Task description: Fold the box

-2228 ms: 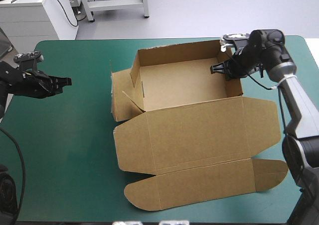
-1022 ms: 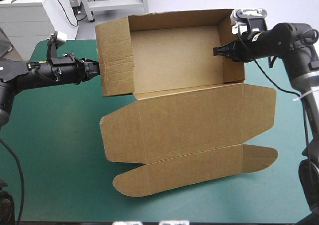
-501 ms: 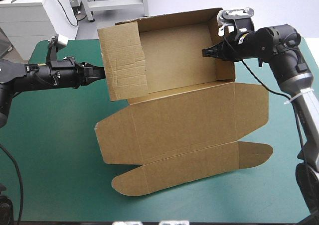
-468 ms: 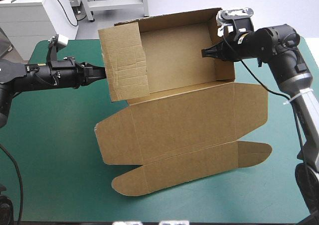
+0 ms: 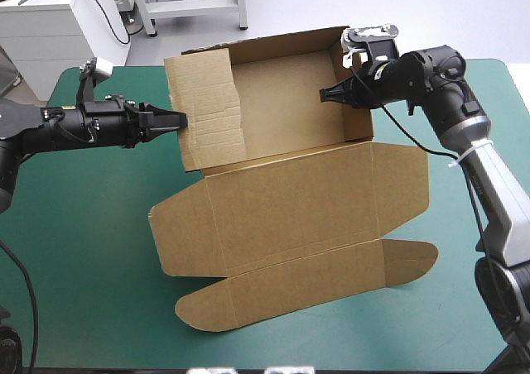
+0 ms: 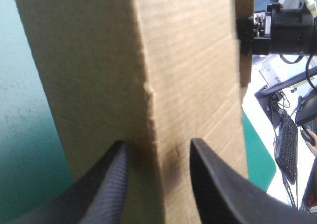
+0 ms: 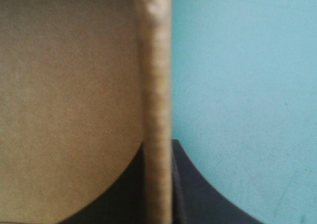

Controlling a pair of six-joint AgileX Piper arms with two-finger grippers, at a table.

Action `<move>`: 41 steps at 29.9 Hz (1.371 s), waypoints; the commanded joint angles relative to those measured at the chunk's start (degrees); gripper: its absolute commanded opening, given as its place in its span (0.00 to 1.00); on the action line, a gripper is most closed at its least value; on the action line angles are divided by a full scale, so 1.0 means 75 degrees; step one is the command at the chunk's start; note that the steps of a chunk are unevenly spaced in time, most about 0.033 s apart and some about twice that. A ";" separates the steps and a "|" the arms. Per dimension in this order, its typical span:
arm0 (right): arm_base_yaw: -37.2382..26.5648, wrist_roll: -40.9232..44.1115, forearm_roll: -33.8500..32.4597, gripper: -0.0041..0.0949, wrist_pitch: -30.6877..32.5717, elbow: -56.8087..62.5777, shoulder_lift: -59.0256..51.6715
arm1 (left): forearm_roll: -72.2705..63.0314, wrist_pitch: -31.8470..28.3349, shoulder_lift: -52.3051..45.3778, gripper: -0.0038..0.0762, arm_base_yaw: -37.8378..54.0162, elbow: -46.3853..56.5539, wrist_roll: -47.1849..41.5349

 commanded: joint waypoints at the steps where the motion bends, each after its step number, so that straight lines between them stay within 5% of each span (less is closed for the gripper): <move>1: 0.0016 0.0072 0.0191 0.04 -0.0673 -0.0213 -0.0362 | -0.0519 0.0449 -0.0265 0.56 -0.0047 -0.0251 -0.0037; 13: 0.0654 0.0216 -0.0295 0.04 -0.0984 -0.0213 -0.0362 | 0.0787 -0.0645 -0.0265 0.59 -0.1097 -0.0251 -0.0255; 29: 0.0793 0.0487 -0.0414 0.04 -0.0510 -0.0213 -0.0362 | 0.4031 -0.2954 -0.0252 0.56 -0.2096 -0.0251 -0.4050; 35: 0.0886 0.0487 -0.0224 0.04 -0.0526 -0.0213 -0.0362 | 0.4664 -0.3443 -0.0252 0.37 -0.2483 -0.0251 -0.4377; 39: 0.1005 0.0487 -0.0086 0.04 -0.0358 -0.0213 -0.0376 | 0.4991 -0.3917 -0.0177 0.05 -0.2884 -0.0251 -0.4301; 41: 0.1023 0.0458 -0.0130 0.04 -0.0243 -0.0213 -0.0376 | 0.5451 -0.4130 -0.0125 0.04 -0.3102 -0.0251 -0.4301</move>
